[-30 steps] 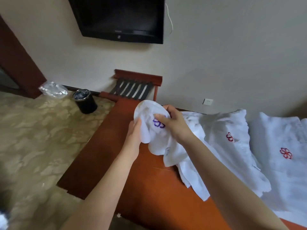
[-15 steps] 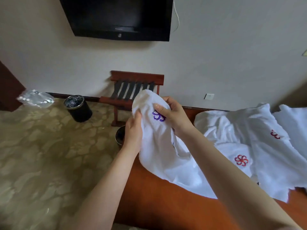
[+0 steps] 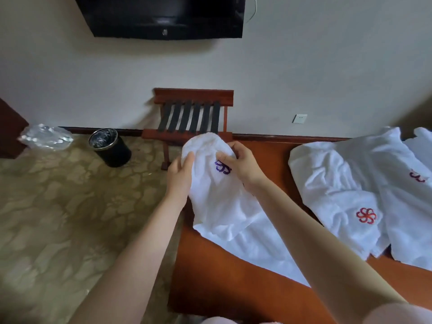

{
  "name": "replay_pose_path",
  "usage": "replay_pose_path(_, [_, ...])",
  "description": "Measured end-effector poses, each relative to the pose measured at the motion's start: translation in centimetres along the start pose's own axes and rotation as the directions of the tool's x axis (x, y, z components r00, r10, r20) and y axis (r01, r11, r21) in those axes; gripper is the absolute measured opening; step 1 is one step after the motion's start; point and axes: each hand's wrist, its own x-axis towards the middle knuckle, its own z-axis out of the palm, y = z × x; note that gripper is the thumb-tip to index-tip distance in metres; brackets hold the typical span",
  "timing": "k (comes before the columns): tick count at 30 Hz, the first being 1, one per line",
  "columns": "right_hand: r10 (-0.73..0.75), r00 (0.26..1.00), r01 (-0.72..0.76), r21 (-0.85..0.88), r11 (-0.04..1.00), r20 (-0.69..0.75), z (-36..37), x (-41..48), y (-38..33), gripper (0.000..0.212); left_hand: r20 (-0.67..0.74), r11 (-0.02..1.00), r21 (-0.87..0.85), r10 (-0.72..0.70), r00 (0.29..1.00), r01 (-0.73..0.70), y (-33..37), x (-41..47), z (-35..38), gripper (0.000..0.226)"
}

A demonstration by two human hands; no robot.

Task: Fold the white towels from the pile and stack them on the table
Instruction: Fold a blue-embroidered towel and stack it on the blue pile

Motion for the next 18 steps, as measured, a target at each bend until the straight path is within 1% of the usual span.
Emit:
replay_pose_path(1, [0.017,1.0,-0.017,-0.008,1.0,-0.009,0.1,0.2,0.7,0.019,0.012,0.999,0.04,0.001,1.0,-0.002,-0.3,0.3,-0.2,0.018])
replay_pose_path(2, [0.041,0.999,-0.041,-0.031,0.999,-0.023,0.1,0.3,1.4,0.02,0.022,0.997,0.078,0.014,1.0,-0.015,-0.8,0.8,-0.3,0.016])
replay_pose_path(3, [0.066,0.997,-0.069,-0.089,0.994,-0.037,0.1,0.3,2.2,0.021,0.035,0.992,0.126,0.013,0.999,-0.017,-1.2,1.1,-0.4,0.023])
replay_pose_path(5, [0.094,0.995,-0.103,-0.296,0.95,-0.044,-0.1,0.1,3.8,0.023,0.088,0.976,0.218,0.001,0.996,-0.02,-2.8,1.8,-0.6,0.035])
replay_pose_path(6, [0.108,0.993,-0.12,-0.393,0.912,-0.053,-0.4,0.0,4.8,0.024,0.138,0.967,0.255,-0.015,0.99,-0.021,-4.0,2.3,-0.6,0.036])
replay_pose_path(8, [0.165,0.979,-0.203,-0.494,0.845,-0.12,-1.0,-0.8,7.0,0.03,0.239,0.935,0.353,-0.107,0.965,0.016,-6.7,2.9,-0.7,0.035])
replay_pose_path(10, [0.264,0.947,-0.321,-0.53,0.785,-0.182,-1.6,-2.2,8.9,0.034,0.302,0.893,0.446,-0.209,0.93,0.055,-9.5,3.3,-0.8,0.035])
replay_pose_path(12, [0.356,0.909,-0.415,-0.541,0.732,-0.215,-2.2,-3.9,10.8,0.037,0.347,0.853,0.52,-0.264,0.9,0.05,-11.9,3.2,-1.0,0.035])
replay_pose_path(14, [0.38,0.892,-0.451,-0.54,0.71,-0.246,-2.8,-5.1,12.0,0.043,0.385,0.835,0.55,-0.275,0.881,0.02,-13.4,3.2,-0.8,0.035])
replay_pose_path(16, [0.362,0.888,-0.459,-0.528,0.714,-0.283,-3.2,-6.0,12.7,0.049,0.4,0.812,0.584,-0.278,0.873,-0.008,-14.0,3.1,-0.5,0.032])
replay_pose_path(17, [0.353,0.892,-0.452,-0.534,0.714,-0.283,-3.4,-6.2,13.1,0.057,0.405,0.799,0.601,-0.279,0.871,-0.024,-14.2,3.2,-0.4,0.032])
replay_pose_path(18, [0.36,0.894,-0.448,-0.558,0.699,-0.266,-3.5,-6.4,13.3,0.07,0.41,0.781,0.623,-0.287,0.866,-0.037,-14.3,3.3,-0.3,0.038])
